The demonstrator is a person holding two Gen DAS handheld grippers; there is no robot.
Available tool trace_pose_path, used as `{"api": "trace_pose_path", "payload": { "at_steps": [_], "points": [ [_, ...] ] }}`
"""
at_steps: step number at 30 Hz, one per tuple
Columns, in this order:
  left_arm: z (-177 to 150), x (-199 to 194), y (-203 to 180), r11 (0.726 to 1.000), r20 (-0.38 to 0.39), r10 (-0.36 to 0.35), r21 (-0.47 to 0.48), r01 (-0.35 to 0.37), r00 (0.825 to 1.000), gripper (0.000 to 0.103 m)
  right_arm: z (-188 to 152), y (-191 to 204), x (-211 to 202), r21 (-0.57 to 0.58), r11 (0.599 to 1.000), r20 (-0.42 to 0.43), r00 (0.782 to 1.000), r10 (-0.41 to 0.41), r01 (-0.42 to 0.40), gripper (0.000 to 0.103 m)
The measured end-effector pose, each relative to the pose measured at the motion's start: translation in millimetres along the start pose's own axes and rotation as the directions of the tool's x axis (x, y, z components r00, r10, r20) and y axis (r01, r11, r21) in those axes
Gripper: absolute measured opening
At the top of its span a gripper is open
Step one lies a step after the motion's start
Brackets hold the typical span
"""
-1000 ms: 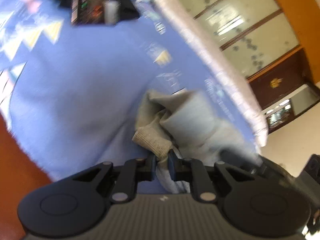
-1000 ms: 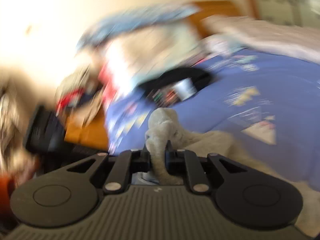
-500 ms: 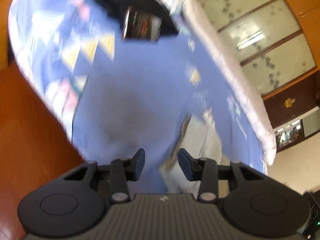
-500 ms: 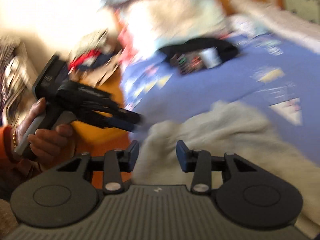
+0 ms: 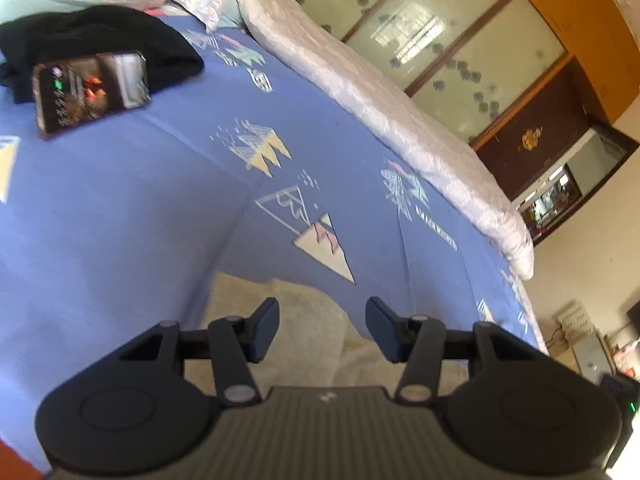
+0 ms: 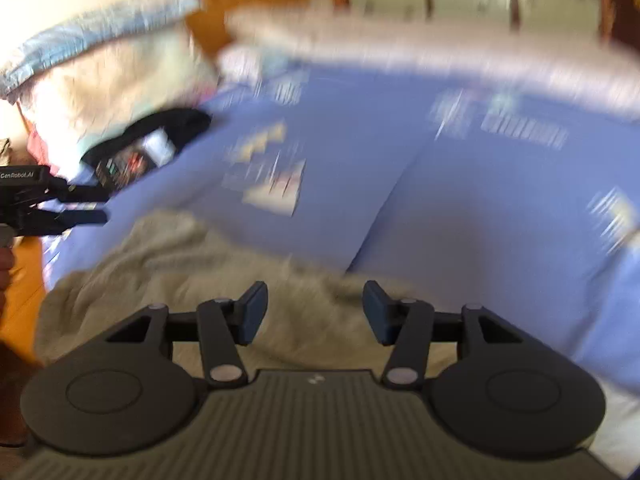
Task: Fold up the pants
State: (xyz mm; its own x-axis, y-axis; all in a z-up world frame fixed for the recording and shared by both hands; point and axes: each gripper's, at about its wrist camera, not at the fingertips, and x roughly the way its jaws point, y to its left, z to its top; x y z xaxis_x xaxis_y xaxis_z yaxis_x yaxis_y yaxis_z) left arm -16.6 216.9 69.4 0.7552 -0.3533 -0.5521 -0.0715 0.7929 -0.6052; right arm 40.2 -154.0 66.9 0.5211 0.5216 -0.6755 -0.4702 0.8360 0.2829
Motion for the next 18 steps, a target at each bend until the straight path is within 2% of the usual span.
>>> {"api": "trace_pose_path", "payload": {
  "at_steps": [1, 2, 3, 4, 6, 7, 8, 9, 11, 14, 16, 18],
  "points": [
    [-4.3, 8.3, -3.1, 1.000, -0.003, 0.020, 0.008, -0.020, 1.000, 0.048, 1.9, -3.7, 15.7, 0.038, 0.999, -0.082, 0.996, 0.039, -0.036, 0.044],
    [-5.9, 16.9, -5.4, 0.999, -0.006, 0.043, 0.020, -0.043, 0.999, 0.047, 3.1, -9.2, 26.8, 0.087, 0.994, -0.127, 0.989, 0.077, -0.066, 0.016],
    [-9.4, 22.4, -7.1, 0.997, -0.003, 0.071, 0.037, -0.071, 0.997, 0.047, 3.2, -14.7, 31.5, 0.134, 0.986, -0.139, 0.983, 0.118, -0.099, 0.008],
    [-13.7, 28.8, -8.6, 0.992, 0.005, 0.111, 0.054, -0.111, 0.994, 0.047, 6.5, -19.9, 30.3, 0.178, 0.976, -0.111, 0.983, 0.144, -0.122, 0.008],
    [-21.0, 43.4, -9.6, 0.976, 0.021, 0.201, 0.076, -0.202, 0.979, 0.048, 9.8, -40.8, 14.9, 0.271, 0.952, 0.021, 0.989, 0.144, -0.144, 0.006],
    [-24.8, 49.3, -9.6, 0.963, 0.028, 0.253, 0.085, -0.254, 0.967, 0.047, 11.2, -53.3, 8.9, 0.322, 0.937, 0.077, 0.991, 0.114, -0.133, 0.005],
    [-27.2, 54.6, -9.2, 0.957, 0.043, 0.271, 0.099, -0.274, 0.962, 0.048, 10.5, -62.4, 5.7, 0.358, 0.930, 0.104, 0.993, 0.054, -0.088, 0.005],
    [-30.6, 57.3, -12.6, 0.946, 0.078, 0.288, 0.129, -0.297, 0.954, 0.048, 11.5, -70.7, 7.8, 0.384, 0.922, 0.099, 0.995, 0.014, -0.051, 0.006],
    [-39.6, 66.8, -24.4, 0.904, 0.132, 0.351, 0.209, -0.373, 0.927, 0.051, 10.8, -78.0, 21.4, 0.419, 0.907, 0.068, 0.998, 0.008, -0.036, 0.006],
    [-54.0, 72.6, -35.0, 0.855, 0.187, 0.387, 0.294, -0.427, 0.903, 0.055, 10.6, -55.8, 46.8, 0.299, 0.953, 0.016, 0.998, -0.059, 0.051, 0.006],
    [-53.3, 69.8, -35.8, 0.851, 0.184, 0.390, 0.301, -0.429, 0.902, 0.055, 11.9, -56.5, 54.9, 0.282, 0.957, 0.005, 0.998, -0.068, 0.064, 0.007],
    [-48.0, 64.2, -33.5, 0.865, 0.159, 0.381, 0.285, -0.412, 0.911, 0.055, 12.0, -68.2, 47.5, 0.327, 0.945, 0.029, 0.999, -0.029, 0.018, 0.015]
  ]
}}
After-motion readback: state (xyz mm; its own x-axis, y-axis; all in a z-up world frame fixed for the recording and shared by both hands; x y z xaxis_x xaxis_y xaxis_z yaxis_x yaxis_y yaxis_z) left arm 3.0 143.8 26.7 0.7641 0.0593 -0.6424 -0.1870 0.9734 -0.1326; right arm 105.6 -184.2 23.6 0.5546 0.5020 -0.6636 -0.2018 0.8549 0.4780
